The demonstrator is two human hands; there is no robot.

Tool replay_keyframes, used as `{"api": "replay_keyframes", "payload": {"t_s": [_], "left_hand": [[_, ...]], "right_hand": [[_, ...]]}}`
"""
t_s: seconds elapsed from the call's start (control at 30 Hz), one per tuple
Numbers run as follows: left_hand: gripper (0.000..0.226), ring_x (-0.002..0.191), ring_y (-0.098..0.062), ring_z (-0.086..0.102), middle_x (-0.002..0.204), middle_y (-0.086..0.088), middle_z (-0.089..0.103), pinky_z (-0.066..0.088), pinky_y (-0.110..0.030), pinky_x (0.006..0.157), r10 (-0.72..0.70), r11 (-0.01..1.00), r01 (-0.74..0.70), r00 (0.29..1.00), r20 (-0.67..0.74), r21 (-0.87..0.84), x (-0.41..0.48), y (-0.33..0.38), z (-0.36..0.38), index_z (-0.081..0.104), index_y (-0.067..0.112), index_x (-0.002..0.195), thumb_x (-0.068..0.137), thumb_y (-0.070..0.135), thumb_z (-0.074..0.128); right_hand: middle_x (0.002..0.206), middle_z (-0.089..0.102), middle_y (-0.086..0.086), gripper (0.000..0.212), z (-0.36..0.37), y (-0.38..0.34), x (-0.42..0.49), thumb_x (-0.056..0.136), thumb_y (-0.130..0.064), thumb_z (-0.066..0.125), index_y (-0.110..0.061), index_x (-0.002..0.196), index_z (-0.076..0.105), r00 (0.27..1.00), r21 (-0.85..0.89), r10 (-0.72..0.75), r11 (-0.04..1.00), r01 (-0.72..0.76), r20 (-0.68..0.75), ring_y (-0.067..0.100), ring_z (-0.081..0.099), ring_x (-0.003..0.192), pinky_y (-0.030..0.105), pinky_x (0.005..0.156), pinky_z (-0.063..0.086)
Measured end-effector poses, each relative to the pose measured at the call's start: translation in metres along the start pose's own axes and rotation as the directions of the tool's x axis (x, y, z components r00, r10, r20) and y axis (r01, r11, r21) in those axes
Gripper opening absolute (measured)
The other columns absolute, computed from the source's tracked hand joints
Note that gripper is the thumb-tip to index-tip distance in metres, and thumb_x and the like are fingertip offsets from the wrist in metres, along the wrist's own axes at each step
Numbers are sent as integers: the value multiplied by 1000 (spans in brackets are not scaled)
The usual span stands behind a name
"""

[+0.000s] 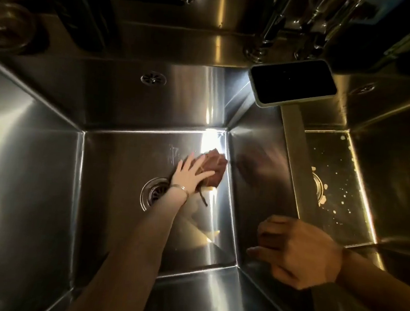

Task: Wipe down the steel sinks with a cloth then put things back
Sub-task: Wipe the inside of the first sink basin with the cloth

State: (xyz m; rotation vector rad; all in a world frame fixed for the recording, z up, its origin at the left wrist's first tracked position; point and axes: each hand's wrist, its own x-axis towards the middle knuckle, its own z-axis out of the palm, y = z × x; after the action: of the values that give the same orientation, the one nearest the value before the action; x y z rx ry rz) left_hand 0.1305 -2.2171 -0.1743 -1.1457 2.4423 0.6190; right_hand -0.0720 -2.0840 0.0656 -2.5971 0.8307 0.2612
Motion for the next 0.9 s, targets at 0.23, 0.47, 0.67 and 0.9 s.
{"api": "replay_keyframes", "payload": {"t_s": [0.23,0.47,0.67,0.9], "left_hand": [[56,141,-41,-15,158,-5,-12,-4,-54,115,33,990,-33,999,-3,135,6,16,-7,13,35,147,98,27,39],[53,133,-39,37,145,-3,43,34,-55,106,494,807,-524,852,172,273,-90,-12,32,61,35,118,67,26,75],[50,143,-35,15,155,6,24,26,-54,112,620,594,-755,649,441,278,-152,-7,86,51,40,129,83,25,64],[59,138,-35,30,152,6,30,34,-61,102,580,574,-725,689,435,382,-169,-10,63,45,40,130,76,31,67]], "right_hand": [[60,61,-3,30,6,-3,-4,84,-35,45,-21,82,71,999,17,35,999,-35,21,17,59,72,29,71,51],[55,57,-3,21,5,-2,-2,80,-33,51,-20,77,67,1000,-1,26,1000,-26,3,18,54,67,27,66,43],[54,57,-4,21,-3,-4,-2,77,-33,50,-21,70,66,1000,-1,1,1000,-1,4,16,54,65,25,61,41],[53,57,-2,18,-9,-7,0,73,-31,52,-20,66,64,998,-14,31,999,-31,46,16,56,63,24,60,42]]}}
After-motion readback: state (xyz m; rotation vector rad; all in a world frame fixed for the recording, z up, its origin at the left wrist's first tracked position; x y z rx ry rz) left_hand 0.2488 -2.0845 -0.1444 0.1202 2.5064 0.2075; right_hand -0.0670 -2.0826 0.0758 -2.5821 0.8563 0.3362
